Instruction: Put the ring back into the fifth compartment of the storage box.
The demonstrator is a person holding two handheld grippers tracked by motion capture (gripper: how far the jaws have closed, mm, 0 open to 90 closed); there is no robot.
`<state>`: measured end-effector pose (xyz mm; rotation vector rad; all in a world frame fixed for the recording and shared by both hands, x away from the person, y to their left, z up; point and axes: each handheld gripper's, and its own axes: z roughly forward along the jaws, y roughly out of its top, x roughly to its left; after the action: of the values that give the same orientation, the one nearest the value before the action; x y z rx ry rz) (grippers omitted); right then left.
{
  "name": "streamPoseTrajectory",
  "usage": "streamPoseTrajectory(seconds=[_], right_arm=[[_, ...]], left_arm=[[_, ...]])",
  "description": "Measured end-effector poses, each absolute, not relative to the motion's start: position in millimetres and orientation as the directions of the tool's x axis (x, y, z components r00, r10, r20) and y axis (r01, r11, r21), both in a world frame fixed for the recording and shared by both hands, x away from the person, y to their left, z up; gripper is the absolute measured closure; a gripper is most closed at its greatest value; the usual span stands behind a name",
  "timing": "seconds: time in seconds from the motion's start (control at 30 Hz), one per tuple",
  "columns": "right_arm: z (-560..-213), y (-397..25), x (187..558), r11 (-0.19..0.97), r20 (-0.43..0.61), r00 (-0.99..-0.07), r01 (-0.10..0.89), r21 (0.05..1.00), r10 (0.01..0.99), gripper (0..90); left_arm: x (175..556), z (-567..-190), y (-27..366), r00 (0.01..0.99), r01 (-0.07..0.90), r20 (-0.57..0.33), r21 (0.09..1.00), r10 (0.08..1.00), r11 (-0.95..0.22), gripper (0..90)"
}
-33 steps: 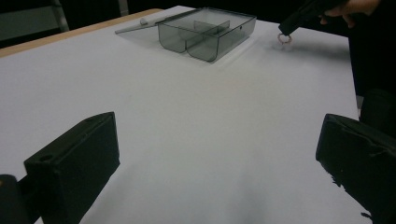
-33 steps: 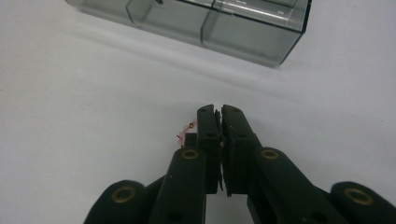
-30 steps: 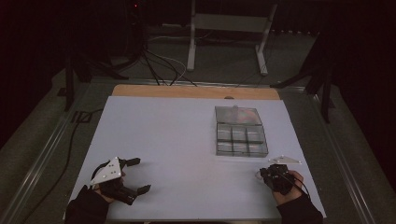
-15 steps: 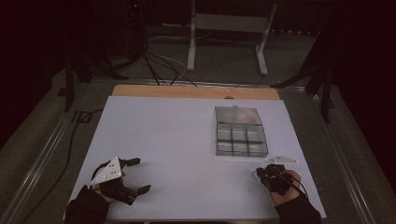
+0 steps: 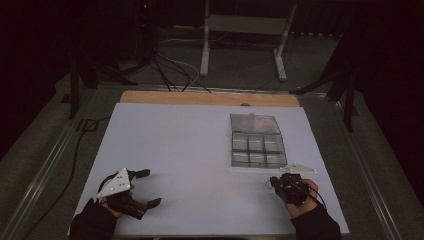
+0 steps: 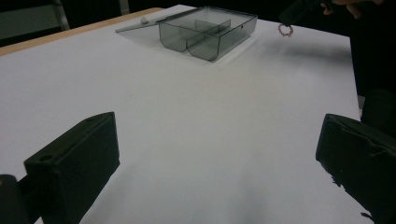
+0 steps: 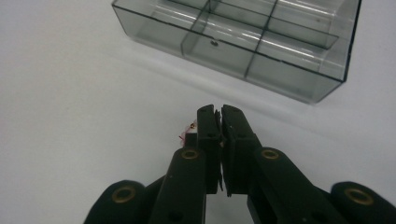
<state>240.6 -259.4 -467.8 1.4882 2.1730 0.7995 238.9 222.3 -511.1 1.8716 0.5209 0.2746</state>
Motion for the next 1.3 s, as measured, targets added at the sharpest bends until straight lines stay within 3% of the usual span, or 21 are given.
streamPoseTrajectory(seconds=[1.3], right_arm=[[-426.6,-238.9,261.9,0.291,-0.009,-0.41,0.63,0.72,0.912,87.5]], left_arm=[[237.9,-510.8,222.3,0.877,0.217,-0.058,0.933,0.478,-0.286,0.7]])
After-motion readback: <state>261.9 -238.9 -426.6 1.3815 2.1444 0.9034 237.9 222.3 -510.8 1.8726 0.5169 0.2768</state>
